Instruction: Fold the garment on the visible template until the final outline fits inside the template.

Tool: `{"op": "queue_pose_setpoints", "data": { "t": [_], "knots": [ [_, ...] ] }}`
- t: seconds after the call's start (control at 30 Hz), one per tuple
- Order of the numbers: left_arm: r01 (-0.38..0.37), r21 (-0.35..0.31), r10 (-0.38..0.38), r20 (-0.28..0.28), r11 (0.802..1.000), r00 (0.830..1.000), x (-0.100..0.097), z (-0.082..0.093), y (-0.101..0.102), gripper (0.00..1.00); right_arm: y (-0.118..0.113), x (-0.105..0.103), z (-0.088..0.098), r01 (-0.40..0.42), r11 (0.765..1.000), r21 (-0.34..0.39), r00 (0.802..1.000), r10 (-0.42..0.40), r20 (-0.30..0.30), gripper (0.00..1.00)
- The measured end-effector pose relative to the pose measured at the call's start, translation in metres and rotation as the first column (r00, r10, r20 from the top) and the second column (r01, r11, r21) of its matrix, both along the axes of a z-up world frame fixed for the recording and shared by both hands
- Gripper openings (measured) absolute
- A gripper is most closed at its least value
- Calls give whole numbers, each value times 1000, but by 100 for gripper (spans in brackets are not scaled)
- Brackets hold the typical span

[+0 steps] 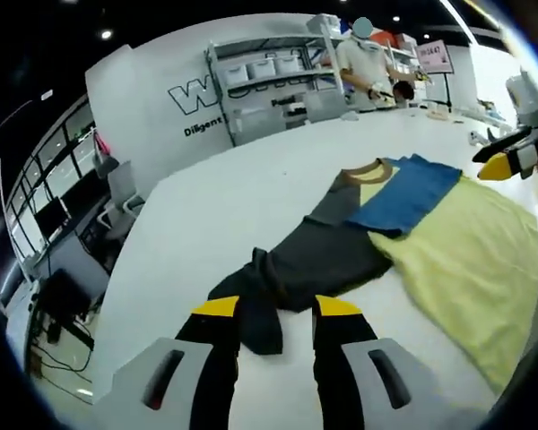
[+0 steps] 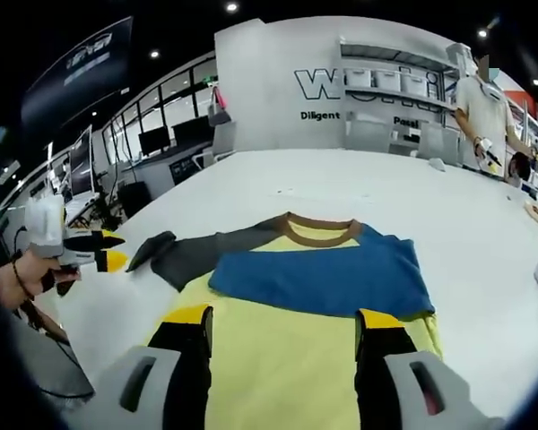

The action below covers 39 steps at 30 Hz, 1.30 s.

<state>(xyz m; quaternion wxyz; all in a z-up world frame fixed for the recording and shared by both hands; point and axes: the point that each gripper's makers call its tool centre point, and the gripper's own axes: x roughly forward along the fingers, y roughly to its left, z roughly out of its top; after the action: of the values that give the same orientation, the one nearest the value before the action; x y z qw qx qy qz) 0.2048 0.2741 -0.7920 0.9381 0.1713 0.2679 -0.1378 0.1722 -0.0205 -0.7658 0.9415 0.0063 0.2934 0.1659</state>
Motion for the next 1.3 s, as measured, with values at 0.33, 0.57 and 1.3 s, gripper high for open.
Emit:
{"op": "queue_pose_setpoints", "data": {
  "t": [0.33, 0.57, 1.3],
  "knots": [
    [19, 41, -17, -59, 999, 998, 5, -24, 11, 22, 14, -19, -8, -30, 999, 20, 999, 31, -32, 62],
    [34, 64, -29, -84, 997, 996, 9, -37, 12, 16, 27, -30, -13, -85, 996, 1, 995, 85, -54, 64],
    [-79, -8, 79, 4, 997, 997, 10, -6, 46, 3, 63, -47, -16, -197, 979, 57, 975, 202, -92, 70]
  ]
}}
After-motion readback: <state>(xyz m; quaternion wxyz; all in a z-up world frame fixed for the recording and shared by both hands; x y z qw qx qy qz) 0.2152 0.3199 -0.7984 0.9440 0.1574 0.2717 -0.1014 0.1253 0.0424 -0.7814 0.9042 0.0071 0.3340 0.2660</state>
